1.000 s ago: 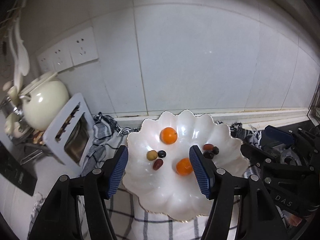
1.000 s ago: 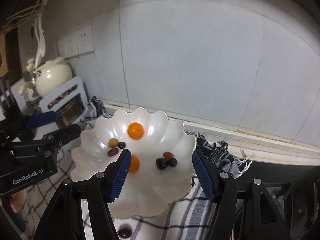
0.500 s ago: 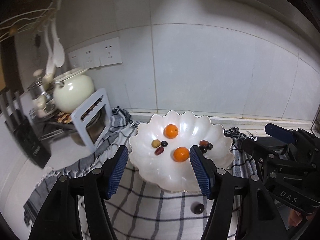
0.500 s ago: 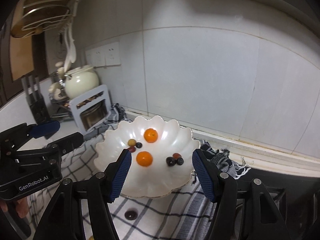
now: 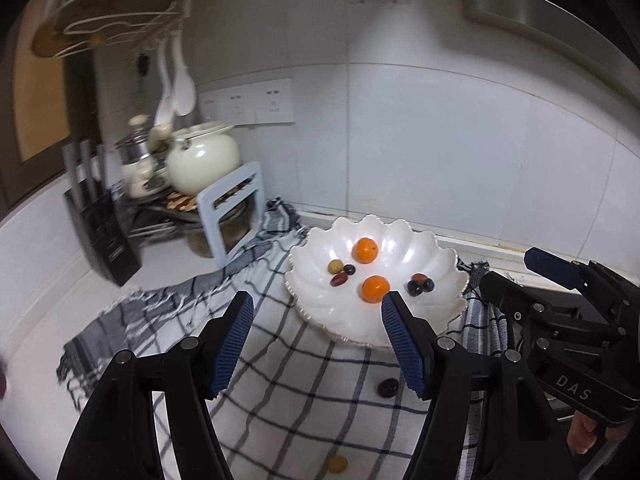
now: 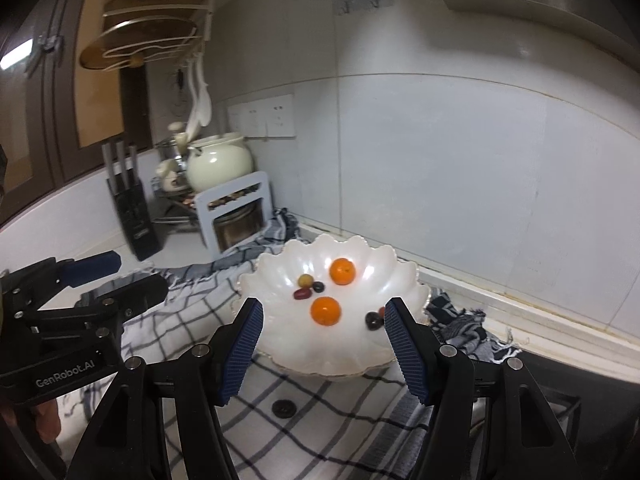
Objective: Organize fruits
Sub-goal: 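Withdraw both open tools from the bowl back over the cloth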
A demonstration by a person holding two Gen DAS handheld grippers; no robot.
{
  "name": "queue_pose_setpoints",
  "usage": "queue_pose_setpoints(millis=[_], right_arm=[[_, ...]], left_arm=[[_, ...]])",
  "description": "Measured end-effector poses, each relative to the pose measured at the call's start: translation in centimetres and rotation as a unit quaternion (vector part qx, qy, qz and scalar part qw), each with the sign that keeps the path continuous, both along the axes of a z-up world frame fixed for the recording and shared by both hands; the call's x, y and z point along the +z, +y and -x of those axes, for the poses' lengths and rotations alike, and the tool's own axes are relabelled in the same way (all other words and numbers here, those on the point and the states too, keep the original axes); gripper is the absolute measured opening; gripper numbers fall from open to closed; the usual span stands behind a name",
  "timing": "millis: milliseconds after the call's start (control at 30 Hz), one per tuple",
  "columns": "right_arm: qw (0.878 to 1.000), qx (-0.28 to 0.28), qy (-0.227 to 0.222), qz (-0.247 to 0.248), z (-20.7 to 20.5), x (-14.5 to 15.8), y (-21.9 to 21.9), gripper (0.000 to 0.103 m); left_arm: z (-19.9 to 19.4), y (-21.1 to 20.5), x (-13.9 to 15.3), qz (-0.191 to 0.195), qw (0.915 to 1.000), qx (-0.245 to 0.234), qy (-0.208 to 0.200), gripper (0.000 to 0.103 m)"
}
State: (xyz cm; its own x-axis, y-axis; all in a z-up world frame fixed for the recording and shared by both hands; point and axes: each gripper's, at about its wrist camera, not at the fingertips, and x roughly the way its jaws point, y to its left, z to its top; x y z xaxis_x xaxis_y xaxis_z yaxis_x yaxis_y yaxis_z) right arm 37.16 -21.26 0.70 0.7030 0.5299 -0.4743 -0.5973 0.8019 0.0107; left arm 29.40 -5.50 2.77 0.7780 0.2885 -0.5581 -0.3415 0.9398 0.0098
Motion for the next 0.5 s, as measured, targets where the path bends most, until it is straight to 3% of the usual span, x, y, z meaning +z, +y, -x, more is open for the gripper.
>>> queue_pose_setpoints(millis=[500], right_arm=[[0.998, 0.067, 0.011, 0.006, 1.6, -2.0, 0.6, 0.064]], left_arm=[[4.4, -0.4, -2.3, 0.029, 0.9955, 0.085, 0.03, 0.066]])
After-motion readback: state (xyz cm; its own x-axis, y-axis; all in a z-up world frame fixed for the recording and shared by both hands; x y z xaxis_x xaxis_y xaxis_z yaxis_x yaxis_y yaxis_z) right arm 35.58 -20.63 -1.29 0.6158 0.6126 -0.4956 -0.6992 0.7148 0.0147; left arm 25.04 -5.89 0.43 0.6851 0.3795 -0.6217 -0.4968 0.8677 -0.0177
